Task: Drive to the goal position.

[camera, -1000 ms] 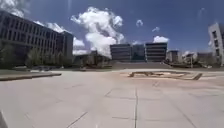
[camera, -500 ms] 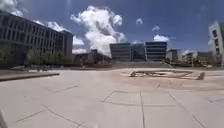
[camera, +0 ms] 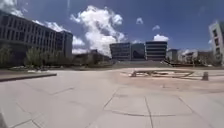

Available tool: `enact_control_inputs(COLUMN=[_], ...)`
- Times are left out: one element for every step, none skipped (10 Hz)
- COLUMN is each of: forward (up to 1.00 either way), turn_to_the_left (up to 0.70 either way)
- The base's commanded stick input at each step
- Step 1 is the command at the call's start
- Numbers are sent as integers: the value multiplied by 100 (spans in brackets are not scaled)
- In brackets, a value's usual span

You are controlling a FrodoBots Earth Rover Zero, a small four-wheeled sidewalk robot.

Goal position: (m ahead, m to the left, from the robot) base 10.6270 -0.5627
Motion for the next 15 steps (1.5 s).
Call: enact_control_inputs(forward=[70, 70, 70, 70, 70, 70, 70, 70, 70, 70, 70, 70, 70, 70, 70], turn_to_the_left=[0, 0, 0, 0, 0, 0, 0, 0, 0, 0, 1, 3, 3, 2, 9])
